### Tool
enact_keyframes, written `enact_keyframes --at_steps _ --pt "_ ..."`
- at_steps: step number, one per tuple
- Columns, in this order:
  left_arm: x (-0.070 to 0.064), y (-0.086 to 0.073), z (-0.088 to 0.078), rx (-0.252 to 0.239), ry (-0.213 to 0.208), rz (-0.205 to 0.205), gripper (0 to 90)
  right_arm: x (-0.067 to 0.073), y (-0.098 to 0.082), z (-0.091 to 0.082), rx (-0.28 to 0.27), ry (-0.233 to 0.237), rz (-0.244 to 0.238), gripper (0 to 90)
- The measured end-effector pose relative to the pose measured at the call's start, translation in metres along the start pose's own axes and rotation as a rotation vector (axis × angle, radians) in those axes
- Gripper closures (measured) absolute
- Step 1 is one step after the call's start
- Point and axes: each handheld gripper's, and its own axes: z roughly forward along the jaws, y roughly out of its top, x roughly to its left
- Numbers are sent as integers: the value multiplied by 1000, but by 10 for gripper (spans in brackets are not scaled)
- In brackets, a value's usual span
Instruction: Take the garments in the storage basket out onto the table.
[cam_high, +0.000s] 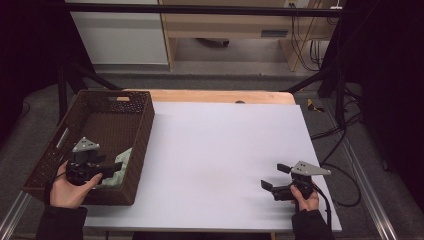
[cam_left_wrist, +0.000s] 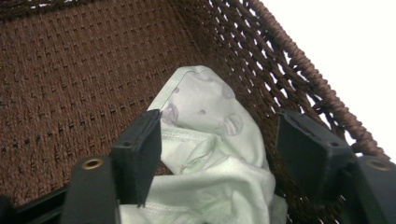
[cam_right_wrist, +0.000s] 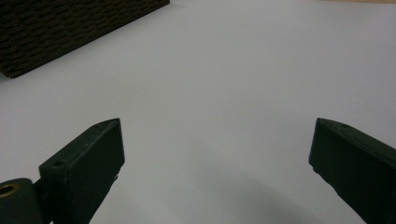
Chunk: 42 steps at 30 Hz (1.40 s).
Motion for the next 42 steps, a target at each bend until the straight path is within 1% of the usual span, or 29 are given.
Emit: enact_keyframes --at_steps 2,4,5,6,7,11,13,16,18,19,21,22,26,30,31,32,35,38,40,42 --pt "0 0 0 6 8 9 351 0 0 0 0 0 0 39" --pt "0 -1 -1 -1 32 22 355 0 0 0 0 0 1 39" --pt "-1 -1 -1 0 32 21 357 0 0 0 1 0 1 39" --pt "-1 -1 -1 2 16 10 364 0 0 0 2 0 1 39" --pt "-2 -1 0 5 6 9 369 0 0 0 2 0 1 39" --pt "-3 -1 3 25 20 29 358 0 0 0 1 0 1 39" --pt "-3 -2 6 37 17 12 359 0 0 0 2 0 2 39" --pt "-2 -3 12 62 16 1 361 0 0 0 4 2 2 39" --pt "-2 -4 15 101 9 -7 374 0 0 1 3 2 1 39" --pt "-3 -4 15 111 11 -14 393 0 0 0 3 1 1 39" --pt "-3 -4 16 118 21 -16 403 0 0 0 4 2 3 39" --pt "-4 -4 17 129 26 -16 406 0 0 1 3 2 2 39" --pt "-7 -4 21 190 45 -21 480 0 0 0 4 2 3 39" --pt "-8 -5 22 212 57 -31 558 0 0 0 4 1 3 38" --pt "-8 -6 22 221 59 -31 606 0 0 0 4 1 3 38" --pt "-9 -6 23 229 62 -35 606 0 0 0 4 1 3 38" --pt "-11 -6 24 254 76 -29 682 0 0 0 4 0 3 39" --pt "-11 -6 25 266 83 -17 750 0 0 0 4 0 3 38" --pt "-12 -7 25 270 82 -23 791 0 0 0 3 1 3 38" --pt "-12 -7 25 266 77 -25 814 0 0 0 4 0 2 39"
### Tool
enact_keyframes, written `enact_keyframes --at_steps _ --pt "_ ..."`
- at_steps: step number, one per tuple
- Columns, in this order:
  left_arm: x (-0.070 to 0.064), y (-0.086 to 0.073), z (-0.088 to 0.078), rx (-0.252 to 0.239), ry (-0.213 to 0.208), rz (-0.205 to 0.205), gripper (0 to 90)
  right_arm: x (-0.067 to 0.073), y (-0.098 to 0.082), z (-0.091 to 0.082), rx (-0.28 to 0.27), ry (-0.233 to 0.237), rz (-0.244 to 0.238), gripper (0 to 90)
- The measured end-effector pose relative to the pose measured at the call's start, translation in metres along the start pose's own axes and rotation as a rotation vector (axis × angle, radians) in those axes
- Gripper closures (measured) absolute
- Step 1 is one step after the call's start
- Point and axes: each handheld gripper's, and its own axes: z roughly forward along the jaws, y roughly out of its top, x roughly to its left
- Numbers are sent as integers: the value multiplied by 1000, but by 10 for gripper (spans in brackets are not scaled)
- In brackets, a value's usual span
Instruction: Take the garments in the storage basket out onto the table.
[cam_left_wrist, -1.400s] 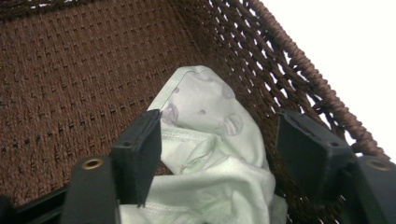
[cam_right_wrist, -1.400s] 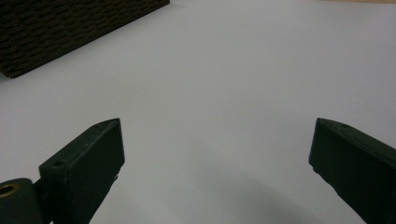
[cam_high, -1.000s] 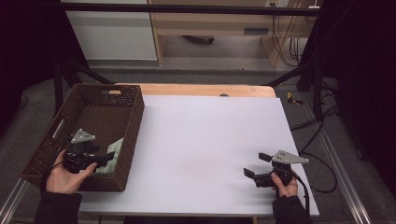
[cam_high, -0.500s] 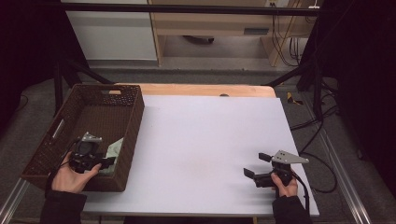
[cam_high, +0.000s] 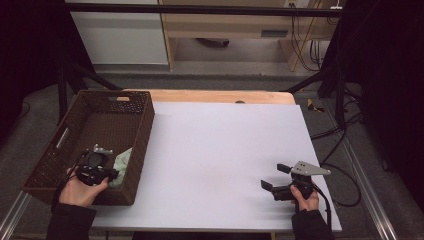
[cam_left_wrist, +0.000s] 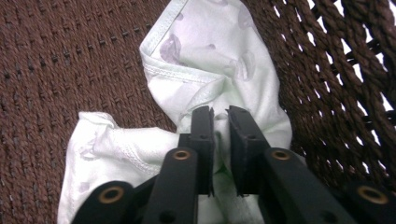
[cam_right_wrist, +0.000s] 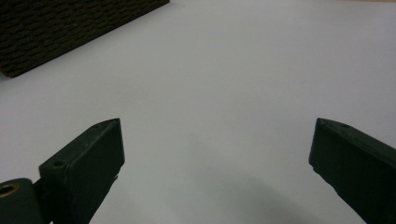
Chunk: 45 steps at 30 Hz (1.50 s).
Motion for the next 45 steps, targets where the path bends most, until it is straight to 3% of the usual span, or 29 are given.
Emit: enact_keyframes --at_steps 5,14,30,45 --pt "1 0 -1 -21 -8 4 830 0 0 0 0 1 1 39" --pt "3 0 -14 -121 -6 -1 837 0 0 0 -2 1 0 39" --pt "4 0 -34 -246 4 13 846 0 0 0 -2 1 -1 39" --pt "9 0 -51 -368 18 1 846 0 0 0 -1 1 -1 40"
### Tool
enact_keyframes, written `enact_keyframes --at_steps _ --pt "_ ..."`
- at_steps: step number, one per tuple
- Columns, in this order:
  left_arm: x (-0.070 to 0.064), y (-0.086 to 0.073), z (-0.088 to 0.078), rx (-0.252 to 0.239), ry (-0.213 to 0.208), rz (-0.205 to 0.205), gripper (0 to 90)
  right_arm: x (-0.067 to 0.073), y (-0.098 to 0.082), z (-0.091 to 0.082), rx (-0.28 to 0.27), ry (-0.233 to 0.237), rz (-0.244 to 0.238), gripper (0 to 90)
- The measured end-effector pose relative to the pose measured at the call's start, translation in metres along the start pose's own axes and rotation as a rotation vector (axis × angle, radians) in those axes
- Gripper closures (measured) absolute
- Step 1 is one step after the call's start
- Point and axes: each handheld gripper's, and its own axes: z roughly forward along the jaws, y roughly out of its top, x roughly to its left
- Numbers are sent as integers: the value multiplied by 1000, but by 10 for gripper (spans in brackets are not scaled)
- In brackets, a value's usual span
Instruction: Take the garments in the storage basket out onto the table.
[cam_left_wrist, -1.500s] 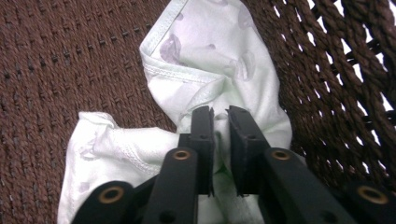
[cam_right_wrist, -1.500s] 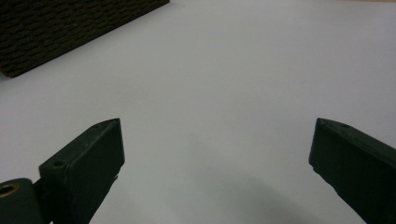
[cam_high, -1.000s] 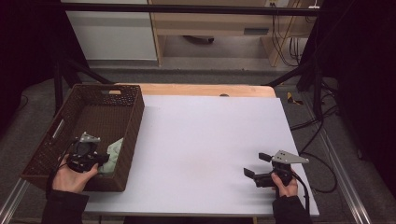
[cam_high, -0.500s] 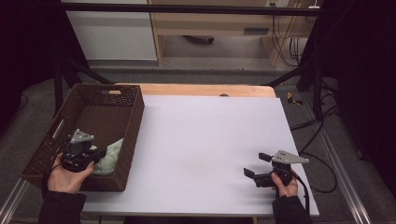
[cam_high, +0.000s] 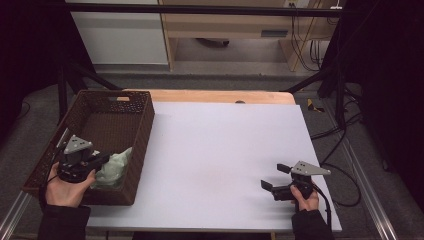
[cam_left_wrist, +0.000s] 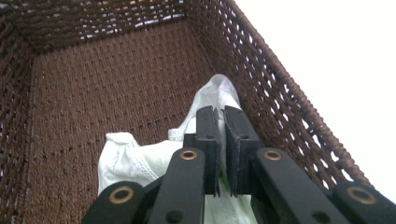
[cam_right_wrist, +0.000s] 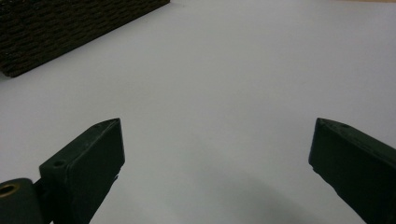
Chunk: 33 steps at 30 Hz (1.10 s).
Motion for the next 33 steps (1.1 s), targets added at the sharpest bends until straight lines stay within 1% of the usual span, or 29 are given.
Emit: enact_keyframes --at_steps 13,20,24,25,26,27,28,29,31,32,33 --pt "3 5 -13 -89 17 -16 846 0 0 0 1 -1 1 40" --pt "5 9 -19 -123 5 -24 846 0 0 0 2 -1 1 40" --pt "5 11 -22 -134 6 -25 846 0 0 0 3 -2 0 40" --pt "5 12 -23 -144 10 -18 846 0 0 0 3 -2 0 40" --pt "5 12 -24 -147 9 -24 846 0 0 0 3 -2 0 41" --pt "6 13 -25 -156 8 -20 846 0 0 0 3 -2 -1 40" --pt "6 13 -26 -155 6 -27 846 0 0 0 3 -2 -1 41" --pt "6 14 -27 -165 10 -21 846 0 0 0 3 -3 -2 40" --pt "7 14 -28 -165 9 -24 846 0 0 0 2 -2 0 41" --pt "8 15 -29 -173 14 -20 846 0 0 0 2 -2 0 40" --pt "8 15 -30 -170 11 -26 846 0 0 0 2 -2 0 41"
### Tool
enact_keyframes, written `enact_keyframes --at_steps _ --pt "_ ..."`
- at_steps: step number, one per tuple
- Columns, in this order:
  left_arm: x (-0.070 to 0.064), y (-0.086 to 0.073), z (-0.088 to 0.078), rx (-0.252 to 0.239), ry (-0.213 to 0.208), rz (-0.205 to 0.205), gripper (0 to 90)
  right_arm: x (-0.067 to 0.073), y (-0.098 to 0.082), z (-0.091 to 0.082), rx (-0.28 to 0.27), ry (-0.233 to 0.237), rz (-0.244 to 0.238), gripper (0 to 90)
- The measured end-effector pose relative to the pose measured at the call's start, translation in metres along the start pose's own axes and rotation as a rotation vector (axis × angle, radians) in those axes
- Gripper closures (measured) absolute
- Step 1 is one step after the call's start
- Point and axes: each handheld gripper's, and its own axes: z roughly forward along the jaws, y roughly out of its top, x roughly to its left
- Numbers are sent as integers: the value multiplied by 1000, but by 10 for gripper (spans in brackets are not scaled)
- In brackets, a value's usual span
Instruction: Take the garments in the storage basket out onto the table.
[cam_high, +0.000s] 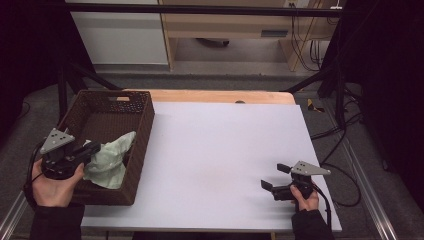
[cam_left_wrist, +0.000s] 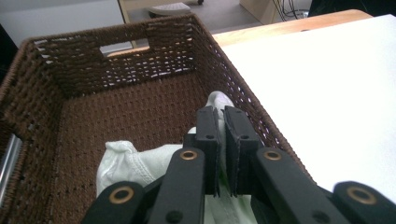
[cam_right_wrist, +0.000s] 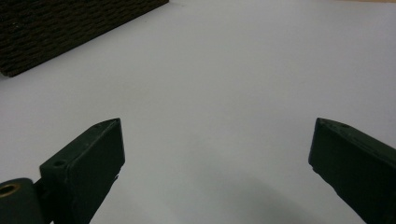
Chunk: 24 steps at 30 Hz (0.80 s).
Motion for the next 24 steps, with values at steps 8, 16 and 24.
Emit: enact_keyframes --at_steps 8,16,24 --pt "3 5 -8 -43 2 -1 846 0 0 0 0 -1 -1 41" --pt "6 10 -15 -71 1 -11 846 0 0 1 3 0 -1 41" --pt "7 18 -22 -107 -4 -14 846 0 0 1 4 -2 -2 40"
